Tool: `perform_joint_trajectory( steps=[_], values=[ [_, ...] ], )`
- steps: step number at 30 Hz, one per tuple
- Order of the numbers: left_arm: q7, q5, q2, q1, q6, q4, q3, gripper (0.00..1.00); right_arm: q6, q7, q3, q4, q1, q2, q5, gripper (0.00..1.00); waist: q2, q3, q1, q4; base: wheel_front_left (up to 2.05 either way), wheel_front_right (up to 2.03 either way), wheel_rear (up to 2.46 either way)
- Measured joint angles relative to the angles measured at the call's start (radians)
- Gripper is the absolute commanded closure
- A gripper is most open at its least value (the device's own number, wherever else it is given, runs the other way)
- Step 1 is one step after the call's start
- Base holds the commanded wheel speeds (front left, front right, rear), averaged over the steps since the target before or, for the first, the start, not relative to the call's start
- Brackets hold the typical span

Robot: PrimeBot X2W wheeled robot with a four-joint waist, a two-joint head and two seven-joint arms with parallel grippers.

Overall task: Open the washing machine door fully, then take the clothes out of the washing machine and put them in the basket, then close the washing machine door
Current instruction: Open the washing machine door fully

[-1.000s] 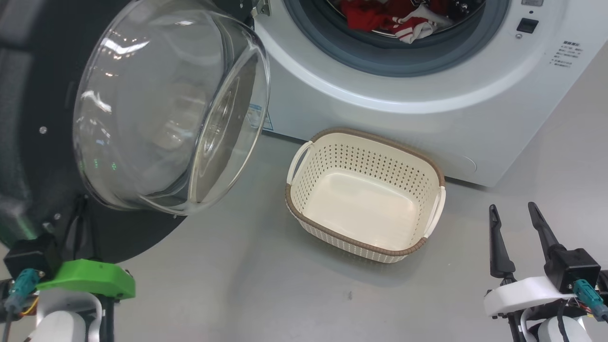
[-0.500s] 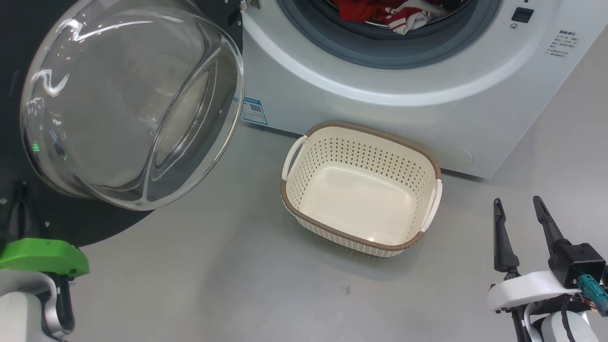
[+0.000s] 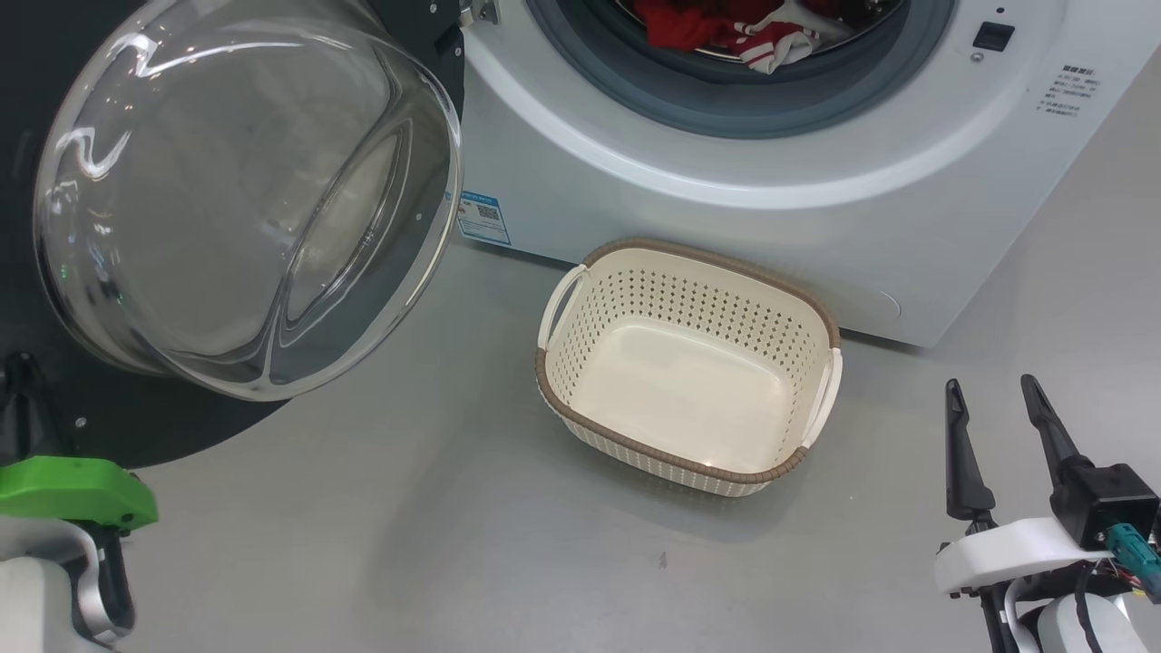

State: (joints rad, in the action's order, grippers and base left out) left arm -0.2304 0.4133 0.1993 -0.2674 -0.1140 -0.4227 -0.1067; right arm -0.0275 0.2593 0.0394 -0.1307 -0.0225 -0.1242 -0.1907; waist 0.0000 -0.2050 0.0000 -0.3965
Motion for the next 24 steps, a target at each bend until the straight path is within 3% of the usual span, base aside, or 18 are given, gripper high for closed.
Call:
perform_joint_trajectory(
  steps=[15, 24],
  values=[
    [-0.019, -0.037, -0.077, 0.096, 0.002, 0.106, 0.056, 1.00, 0.007, 0.000, -0.013, 0.004, 0.000, -0.005, 0.002, 0.00, 0.0000, 0.028, 0.0000, -0.010, 0.00, 0.00, 0.00],
    [-0.021, -0.065, -0.119, 0.178, 0.047, 0.198, 0.137, 1.00, 0.009, 0.000, 0.003, 0.008, 0.000, -0.003, 0.010, 0.00, 0.0000, 0.051, 0.0000, -0.017, 0.00, 0.00, 0.00]
  ],
)
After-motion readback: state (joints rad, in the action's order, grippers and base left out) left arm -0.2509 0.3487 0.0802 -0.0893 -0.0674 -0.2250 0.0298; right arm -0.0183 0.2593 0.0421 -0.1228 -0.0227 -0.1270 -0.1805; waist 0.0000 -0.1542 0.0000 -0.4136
